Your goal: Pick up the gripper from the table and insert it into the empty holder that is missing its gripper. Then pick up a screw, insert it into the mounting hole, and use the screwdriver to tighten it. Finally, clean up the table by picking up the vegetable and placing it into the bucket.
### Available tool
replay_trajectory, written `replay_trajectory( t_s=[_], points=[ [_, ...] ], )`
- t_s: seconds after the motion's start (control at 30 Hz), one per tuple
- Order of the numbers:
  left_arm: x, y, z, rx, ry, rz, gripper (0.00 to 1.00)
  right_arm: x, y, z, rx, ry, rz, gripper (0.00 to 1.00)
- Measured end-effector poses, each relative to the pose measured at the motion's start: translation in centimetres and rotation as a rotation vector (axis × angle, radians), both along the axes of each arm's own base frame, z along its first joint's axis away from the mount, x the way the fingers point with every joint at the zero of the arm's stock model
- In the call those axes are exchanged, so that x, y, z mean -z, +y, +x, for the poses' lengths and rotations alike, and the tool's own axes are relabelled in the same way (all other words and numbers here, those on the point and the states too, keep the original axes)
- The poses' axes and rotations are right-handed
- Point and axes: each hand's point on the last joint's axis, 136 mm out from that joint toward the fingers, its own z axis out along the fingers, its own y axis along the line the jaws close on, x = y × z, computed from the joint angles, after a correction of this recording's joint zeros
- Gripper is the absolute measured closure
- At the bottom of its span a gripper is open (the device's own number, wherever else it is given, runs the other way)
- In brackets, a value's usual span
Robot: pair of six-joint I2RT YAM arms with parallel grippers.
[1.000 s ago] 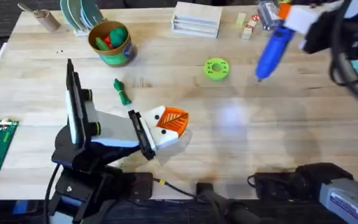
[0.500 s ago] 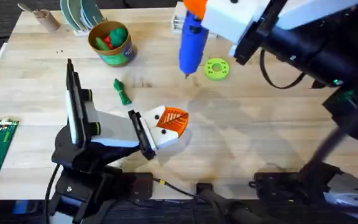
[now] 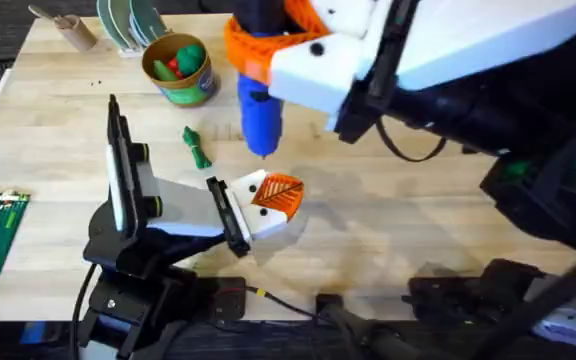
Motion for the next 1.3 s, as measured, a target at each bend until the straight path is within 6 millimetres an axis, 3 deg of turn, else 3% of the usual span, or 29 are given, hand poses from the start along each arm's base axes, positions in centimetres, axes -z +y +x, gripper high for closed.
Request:
replay_trajectory(
  t_s=[0.3, 1.3],
  points=[
    [0.0, 0.0, 0.0, 0.0, 0.0, 0.0, 0.997, 0.0, 1.8, -2.2, -0.083, 0.005, 0.013, 0.974],
    [0.0, 0.0, 0.0, 0.0, 0.0, 0.0, 0.997, 2.5, 2.8, -1.8, -0.094, 0.082, -0.043, 0.974]
  ],
)
